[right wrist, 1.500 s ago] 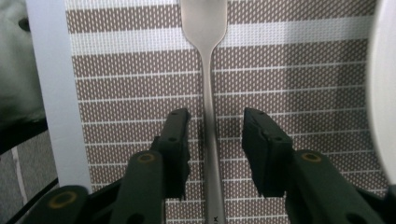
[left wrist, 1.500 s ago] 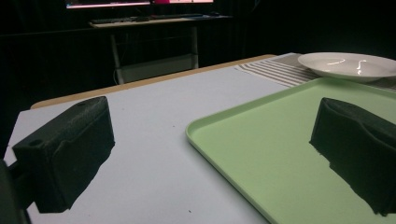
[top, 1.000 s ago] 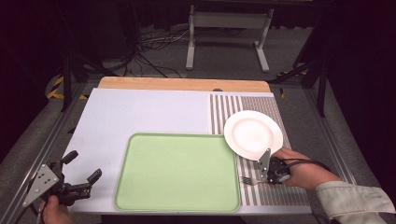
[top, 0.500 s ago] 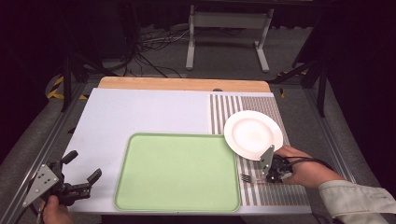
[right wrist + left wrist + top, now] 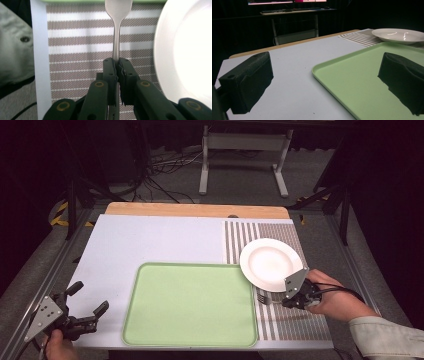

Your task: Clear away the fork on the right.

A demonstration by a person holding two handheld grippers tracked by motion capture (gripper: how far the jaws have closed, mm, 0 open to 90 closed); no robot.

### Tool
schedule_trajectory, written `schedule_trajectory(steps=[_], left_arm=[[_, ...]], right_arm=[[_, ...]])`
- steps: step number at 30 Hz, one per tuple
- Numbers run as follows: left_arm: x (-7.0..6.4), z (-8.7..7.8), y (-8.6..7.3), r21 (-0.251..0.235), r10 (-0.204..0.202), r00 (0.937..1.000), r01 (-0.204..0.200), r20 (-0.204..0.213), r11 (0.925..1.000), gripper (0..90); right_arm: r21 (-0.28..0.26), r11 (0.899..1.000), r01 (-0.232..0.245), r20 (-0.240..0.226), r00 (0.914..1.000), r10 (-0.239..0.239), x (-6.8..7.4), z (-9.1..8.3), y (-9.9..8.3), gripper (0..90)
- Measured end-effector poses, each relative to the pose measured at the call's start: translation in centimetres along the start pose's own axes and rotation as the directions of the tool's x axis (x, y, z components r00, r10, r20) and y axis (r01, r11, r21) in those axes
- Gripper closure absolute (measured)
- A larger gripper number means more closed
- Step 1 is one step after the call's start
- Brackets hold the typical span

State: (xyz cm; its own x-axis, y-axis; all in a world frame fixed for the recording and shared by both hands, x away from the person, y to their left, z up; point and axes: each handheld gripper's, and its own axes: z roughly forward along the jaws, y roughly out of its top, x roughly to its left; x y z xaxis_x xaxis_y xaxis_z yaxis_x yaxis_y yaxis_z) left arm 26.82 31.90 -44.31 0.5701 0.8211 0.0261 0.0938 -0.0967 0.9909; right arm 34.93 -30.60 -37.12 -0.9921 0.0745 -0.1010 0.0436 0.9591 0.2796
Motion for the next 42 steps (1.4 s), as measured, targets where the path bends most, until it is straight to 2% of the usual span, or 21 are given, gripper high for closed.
schedule_trajectory(steps=[3,11,21,27,29,37,42], left_arm=[[0.0,0.0,0.0,0.000,0.002,1.0000,-0.002,-0.001,1.0000,0.3],[0.0,0.0,0.0,0.000,0.002,1.0000,-0.002,0.000,1.0000,0.3],[0.0,0.0,0.1,0.001,0.003,1.0000,-0.003,0.004,1.0000,0.3],[-0.1,0.0,0.0,-0.001,0.004,1.0000,-0.004,0.003,1.0000,0.3],[-0.1,0.0,0.0,-0.001,0.002,1.0000,-0.002,0.002,1.0000,0.3],[0.0,0.1,0.0,0.000,0.003,1.0000,-0.003,0.001,1.0000,0.3],[0.0,0.0,0.0,-0.001,0.001,1.0000,-0.001,0.000,1.0000,0.3]], right_arm=[[-0.012,1.000,-0.006,0.009,0.9999,0.006,0.0,-0.4,0.0,85.4],[-0.092,0.996,-0.012,0.049,0.9986,0.017,0.2,-1.9,0.4,85.4],[-0.191,0.981,-0.040,0.086,0.9946,0.058,0.3,-3.3,0.8,85.4],[-0.235,0.971,-0.037,0.103,0.9927,0.063,0.4,-3.6,1.4,85.4],[-0.258,0.965,-0.034,0.111,0.9917,0.064,0.4,-3.7,1.9,85.4],[-0.295,0.955,-0.041,0.123,0.9891,0.080,0.3,-3.7,4.3,85.3],[-0.303,0.953,-0.030,0.126,0.9895,0.072,0.0,-3.4,6.1,85.3]])
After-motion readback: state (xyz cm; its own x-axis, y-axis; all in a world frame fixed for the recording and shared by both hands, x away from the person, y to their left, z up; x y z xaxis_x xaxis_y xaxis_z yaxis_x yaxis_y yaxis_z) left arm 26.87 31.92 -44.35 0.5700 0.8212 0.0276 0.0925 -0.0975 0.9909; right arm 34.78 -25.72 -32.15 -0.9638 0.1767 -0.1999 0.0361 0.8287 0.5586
